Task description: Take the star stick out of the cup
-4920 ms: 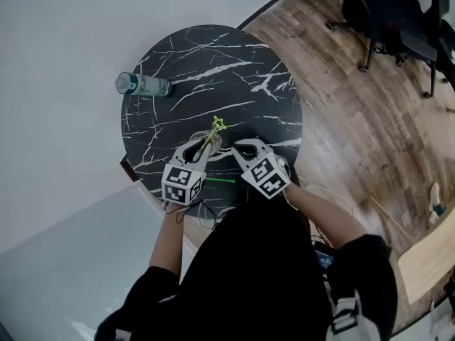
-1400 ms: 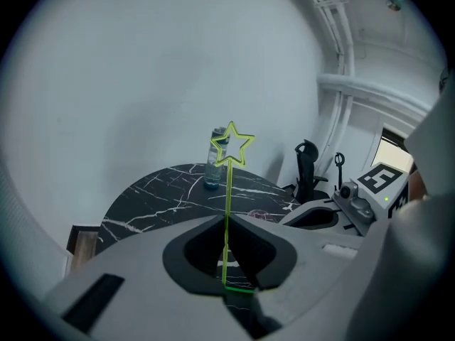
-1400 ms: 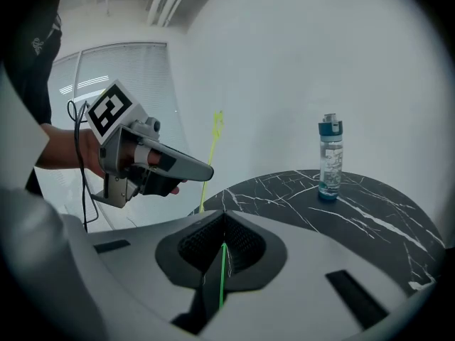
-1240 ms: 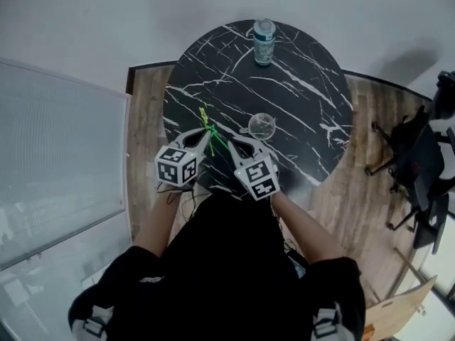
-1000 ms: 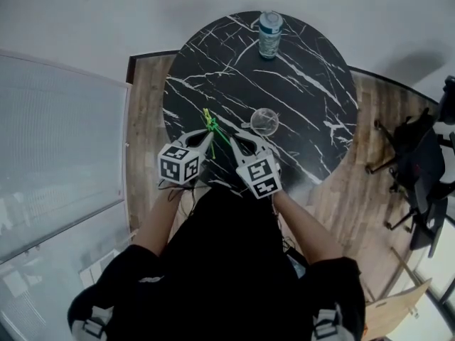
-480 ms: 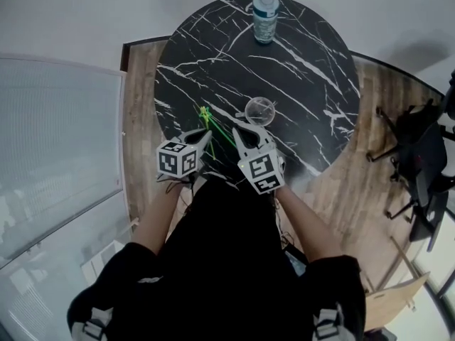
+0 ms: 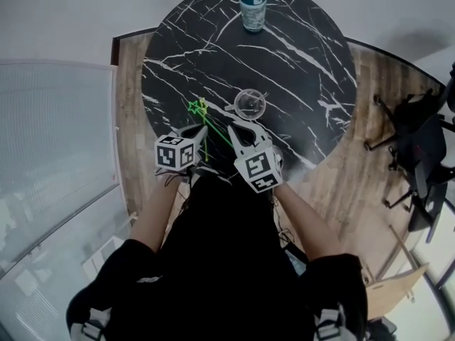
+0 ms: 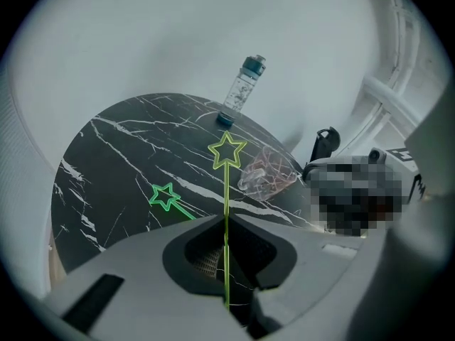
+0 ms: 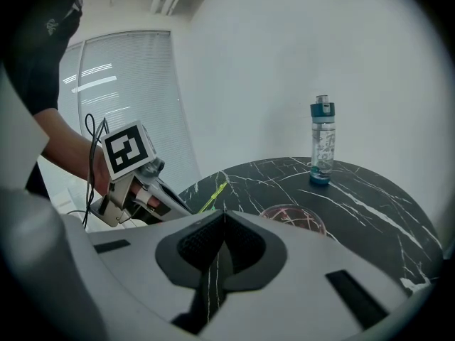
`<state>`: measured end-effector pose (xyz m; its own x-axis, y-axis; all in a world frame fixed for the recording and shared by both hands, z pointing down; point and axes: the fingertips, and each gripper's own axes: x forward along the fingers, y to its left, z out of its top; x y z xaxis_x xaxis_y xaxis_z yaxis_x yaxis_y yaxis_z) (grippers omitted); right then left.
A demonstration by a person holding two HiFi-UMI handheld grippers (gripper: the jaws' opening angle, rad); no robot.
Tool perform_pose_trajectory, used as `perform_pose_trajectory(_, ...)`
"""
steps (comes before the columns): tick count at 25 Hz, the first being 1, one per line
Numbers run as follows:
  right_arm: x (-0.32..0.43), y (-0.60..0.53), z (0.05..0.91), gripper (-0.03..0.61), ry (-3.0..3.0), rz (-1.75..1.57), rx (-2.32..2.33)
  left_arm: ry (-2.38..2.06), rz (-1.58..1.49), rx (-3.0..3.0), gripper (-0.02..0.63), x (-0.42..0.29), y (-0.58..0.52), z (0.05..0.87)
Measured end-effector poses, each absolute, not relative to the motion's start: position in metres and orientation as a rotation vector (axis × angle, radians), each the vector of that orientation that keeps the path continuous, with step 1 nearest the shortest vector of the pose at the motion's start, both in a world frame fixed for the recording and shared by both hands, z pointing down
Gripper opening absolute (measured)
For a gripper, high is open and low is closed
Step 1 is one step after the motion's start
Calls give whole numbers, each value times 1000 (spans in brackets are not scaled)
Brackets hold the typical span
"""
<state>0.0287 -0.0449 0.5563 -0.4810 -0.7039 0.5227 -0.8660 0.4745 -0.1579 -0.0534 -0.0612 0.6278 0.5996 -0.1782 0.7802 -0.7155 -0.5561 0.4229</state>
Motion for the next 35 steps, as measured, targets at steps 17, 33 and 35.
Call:
perform_pose_trajectory(17, 43, -38, 563, -3, -2325, 620, 1353, -713, 1014, 2048, 12, -51, -58, 654)
perform_pose_trajectory(33, 48, -28, 569, -3, -2316, 681, 1382, -725, 1033, 2056, 12, -47, -56, 660)
perform_pose_trajectory(35, 48, -27, 569, -3, -2314, 679, 1387, -731, 1029, 2057, 12, -47, -57, 660)
